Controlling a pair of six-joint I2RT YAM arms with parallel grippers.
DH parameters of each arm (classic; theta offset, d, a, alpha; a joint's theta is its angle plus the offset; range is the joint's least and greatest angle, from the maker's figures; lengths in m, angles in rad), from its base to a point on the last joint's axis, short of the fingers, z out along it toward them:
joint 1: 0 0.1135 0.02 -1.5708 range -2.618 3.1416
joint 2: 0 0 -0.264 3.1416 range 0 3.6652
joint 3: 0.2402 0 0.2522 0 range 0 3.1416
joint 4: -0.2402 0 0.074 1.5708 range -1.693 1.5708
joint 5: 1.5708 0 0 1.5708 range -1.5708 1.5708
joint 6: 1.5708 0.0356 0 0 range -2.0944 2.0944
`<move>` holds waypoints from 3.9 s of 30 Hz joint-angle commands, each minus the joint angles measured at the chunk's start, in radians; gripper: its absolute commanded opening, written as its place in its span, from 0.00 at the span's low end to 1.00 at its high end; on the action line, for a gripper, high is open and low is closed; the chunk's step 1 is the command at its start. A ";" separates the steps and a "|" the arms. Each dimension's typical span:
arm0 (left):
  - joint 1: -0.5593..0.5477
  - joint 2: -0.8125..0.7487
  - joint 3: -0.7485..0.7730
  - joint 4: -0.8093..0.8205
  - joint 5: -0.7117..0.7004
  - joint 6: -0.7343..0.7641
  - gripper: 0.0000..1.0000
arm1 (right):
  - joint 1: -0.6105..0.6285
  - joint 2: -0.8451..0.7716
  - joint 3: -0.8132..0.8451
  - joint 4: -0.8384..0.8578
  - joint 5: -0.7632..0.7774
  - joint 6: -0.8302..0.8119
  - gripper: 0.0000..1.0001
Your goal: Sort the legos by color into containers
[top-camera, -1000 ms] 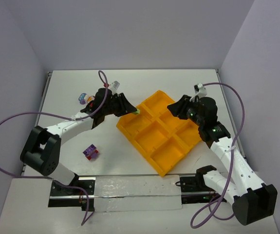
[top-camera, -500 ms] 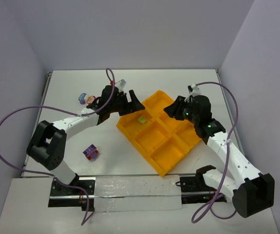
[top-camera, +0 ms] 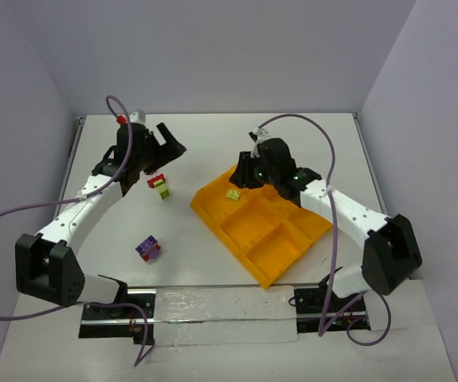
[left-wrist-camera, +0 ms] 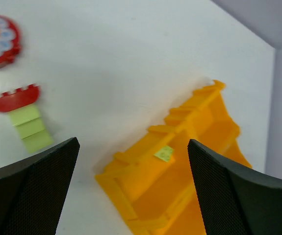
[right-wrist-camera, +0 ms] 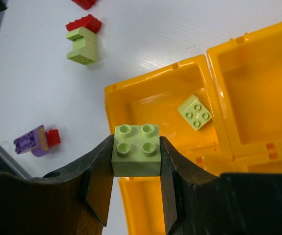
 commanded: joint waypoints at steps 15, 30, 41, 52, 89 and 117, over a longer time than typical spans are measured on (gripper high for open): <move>0.027 0.112 -0.084 -0.180 -0.251 -0.101 0.95 | 0.068 0.184 0.168 -0.042 0.114 -0.062 0.60; 0.025 0.233 -0.132 -0.081 -0.234 -0.124 0.86 | 0.068 0.073 0.124 -0.033 0.130 -0.060 0.61; -0.013 0.340 -0.065 -0.083 -0.323 -0.073 0.74 | 0.069 0.060 0.136 -0.042 0.116 -0.061 0.62; -0.043 0.381 -0.024 -0.104 -0.406 -0.051 0.59 | 0.069 0.074 0.149 -0.047 0.103 -0.054 0.62; -0.013 -0.159 -0.076 0.206 0.511 0.038 0.00 | 0.022 -0.175 0.090 0.071 -0.153 -0.022 0.63; -0.018 -0.160 -0.142 0.355 0.602 0.017 0.00 | -0.058 -0.142 0.137 0.192 -0.159 0.248 0.70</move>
